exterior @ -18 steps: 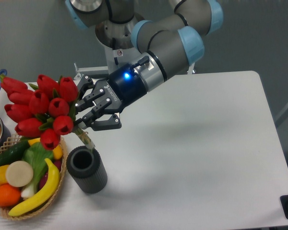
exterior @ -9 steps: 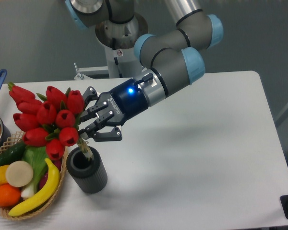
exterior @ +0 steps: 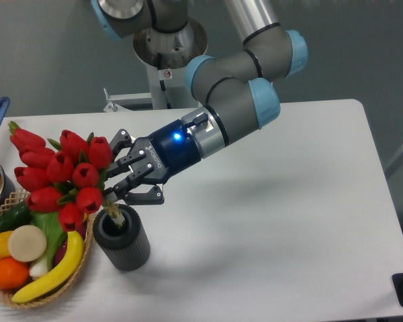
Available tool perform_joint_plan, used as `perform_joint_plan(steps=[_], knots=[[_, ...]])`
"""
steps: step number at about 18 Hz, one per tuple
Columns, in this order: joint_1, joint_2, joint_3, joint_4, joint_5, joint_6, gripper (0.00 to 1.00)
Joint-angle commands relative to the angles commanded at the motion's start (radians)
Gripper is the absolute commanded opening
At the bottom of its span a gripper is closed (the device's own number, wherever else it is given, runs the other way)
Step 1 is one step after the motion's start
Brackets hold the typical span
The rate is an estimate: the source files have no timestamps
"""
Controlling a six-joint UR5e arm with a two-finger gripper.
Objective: Insert the flowers into the vase
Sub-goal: 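Lower the tulip stems into the black vase opening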
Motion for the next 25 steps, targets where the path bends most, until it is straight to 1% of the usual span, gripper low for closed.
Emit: perform_joint_plan(steps=[9,17,21,25], knots=[[-0.011,-0.003,-0.017,-0.002,0.000,-0.008,0.33],[-0.011,-0.026,-0.028,-0.002,0.002,-0.006,0.33],[-0.009,-0.054,-0.029,-0.002,0.002,-0.003,0.33],[-0.005,-0.066,-0.037,-0.002,0.003,0.000,0.33]])
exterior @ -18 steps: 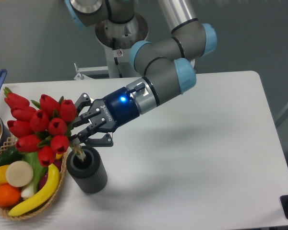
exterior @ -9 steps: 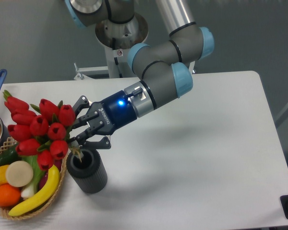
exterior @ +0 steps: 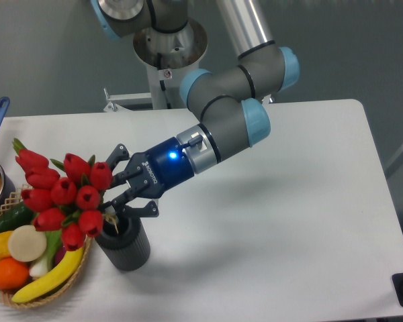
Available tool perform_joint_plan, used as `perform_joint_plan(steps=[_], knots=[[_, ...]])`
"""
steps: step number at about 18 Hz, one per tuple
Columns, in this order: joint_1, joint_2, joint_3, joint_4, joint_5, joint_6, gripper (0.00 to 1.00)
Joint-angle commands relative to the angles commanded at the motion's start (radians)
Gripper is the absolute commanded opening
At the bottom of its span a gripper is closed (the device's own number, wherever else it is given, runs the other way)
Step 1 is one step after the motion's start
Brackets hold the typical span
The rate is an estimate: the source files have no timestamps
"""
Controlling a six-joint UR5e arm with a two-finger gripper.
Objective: Insert the flowers into the vase
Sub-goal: 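Lower the tulip stems into the black vase opening, then push the tulip bunch further down into the vase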
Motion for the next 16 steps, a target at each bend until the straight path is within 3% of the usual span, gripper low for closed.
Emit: perform_joint_plan(steps=[16], knots=[[0.002,-0.040,-0.046,0.000,0.012,0.093,0.33]])
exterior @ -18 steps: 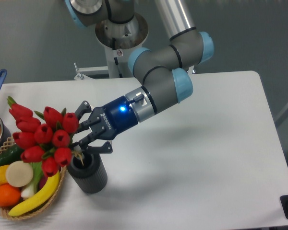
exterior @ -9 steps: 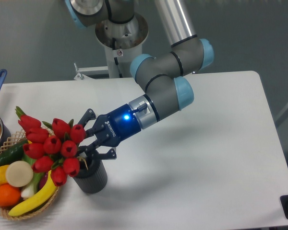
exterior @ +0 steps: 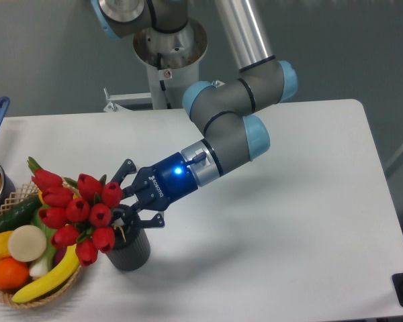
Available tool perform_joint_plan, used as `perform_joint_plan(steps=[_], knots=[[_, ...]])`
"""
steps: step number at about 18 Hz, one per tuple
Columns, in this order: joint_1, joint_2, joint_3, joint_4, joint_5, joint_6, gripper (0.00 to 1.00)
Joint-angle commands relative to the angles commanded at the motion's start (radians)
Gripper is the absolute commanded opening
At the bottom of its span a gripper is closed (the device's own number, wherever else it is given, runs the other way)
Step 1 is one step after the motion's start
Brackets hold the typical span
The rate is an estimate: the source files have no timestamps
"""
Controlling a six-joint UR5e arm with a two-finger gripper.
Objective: Insert the flowers into the vase
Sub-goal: 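Push the tulip bunch further down into the vase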
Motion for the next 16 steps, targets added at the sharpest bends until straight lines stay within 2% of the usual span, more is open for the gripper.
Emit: perform_joint_plan(steps=[6,16], knots=[[0.000,0.000,-0.043,0.000,0.000,0.045,0.33],[0.000,-0.017,-0.048,0.000,0.008,0.078,0.34]])
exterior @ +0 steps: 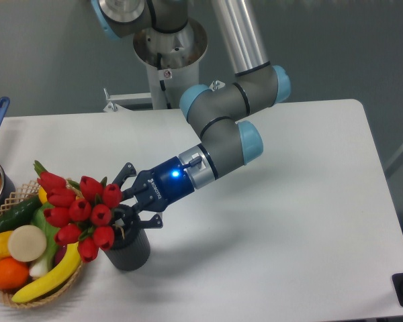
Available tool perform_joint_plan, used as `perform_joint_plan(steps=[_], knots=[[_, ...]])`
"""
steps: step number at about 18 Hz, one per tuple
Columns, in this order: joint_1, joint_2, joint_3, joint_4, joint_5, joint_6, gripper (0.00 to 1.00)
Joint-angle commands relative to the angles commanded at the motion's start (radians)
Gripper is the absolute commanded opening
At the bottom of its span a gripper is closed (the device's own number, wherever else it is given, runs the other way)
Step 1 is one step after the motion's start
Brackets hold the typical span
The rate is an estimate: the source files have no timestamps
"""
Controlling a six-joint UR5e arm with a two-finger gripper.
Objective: Insert the flowers into the vase
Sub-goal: 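Push the tulip bunch further down into the vase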
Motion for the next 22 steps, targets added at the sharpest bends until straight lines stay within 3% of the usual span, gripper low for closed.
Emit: perform_joint_plan(steps=[13,22], knots=[[0.009,-0.011,-0.012,0.000,0.002,0.017,0.38],[0.012,-0.009,-0.023,0.002,0.002,0.021,0.56]])
